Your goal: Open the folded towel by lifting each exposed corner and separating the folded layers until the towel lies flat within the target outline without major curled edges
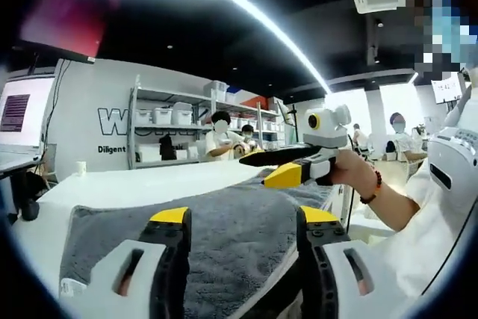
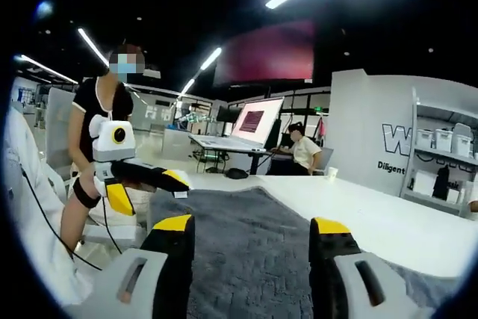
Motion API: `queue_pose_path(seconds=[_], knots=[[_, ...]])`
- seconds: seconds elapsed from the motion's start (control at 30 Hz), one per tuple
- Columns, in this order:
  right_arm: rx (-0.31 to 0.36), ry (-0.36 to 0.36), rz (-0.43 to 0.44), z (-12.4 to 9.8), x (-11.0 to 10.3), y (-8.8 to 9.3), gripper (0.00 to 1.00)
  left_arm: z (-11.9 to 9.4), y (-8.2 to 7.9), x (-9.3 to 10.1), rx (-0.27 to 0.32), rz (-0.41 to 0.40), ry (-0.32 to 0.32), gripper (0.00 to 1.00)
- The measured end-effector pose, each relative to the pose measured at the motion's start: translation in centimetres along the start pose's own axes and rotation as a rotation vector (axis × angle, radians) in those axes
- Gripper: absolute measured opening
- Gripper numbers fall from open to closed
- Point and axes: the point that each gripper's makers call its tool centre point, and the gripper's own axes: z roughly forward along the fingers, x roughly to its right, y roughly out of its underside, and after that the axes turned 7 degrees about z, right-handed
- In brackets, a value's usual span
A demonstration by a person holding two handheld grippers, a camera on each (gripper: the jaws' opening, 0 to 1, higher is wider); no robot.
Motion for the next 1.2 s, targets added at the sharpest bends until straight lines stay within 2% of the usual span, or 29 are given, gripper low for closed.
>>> queue_pose_path(seconds=[0.1,0.27,0.33,0.6,0.83,1.2], knots=[[0.028,0.023,0.008,-1.5,0.4,-0.3,0.61,0.0,-0.3,0.0,0.01,-0.004,0.0,0.57],[-0.004,0.031,-0.001,-3.9,0.4,0.7,0.65,-0.1,-0.4,0.2,0.006,0.0,0.019,0.6],[0.007,0.068,-0.003,-4.6,1.1,0.7,0.64,-0.1,-0.2,0.2,-0.003,-0.011,0.029,0.62],[0.003,0.089,0.031,-6.7,1.5,2.3,0.66,-0.2,-0.4,0.3,0.0,-0.01,0.019,0.64],[-0.017,0.109,0.06,-7.7,1.8,4.0,0.65,-0.1,-0.7,1.0,-0.002,0.004,0.032,0.64],[-0.033,0.147,0.071,-8.3,2.7,5.0,0.62,0.1,-0.3,1.1,-0.016,0.008,0.034,0.64]])
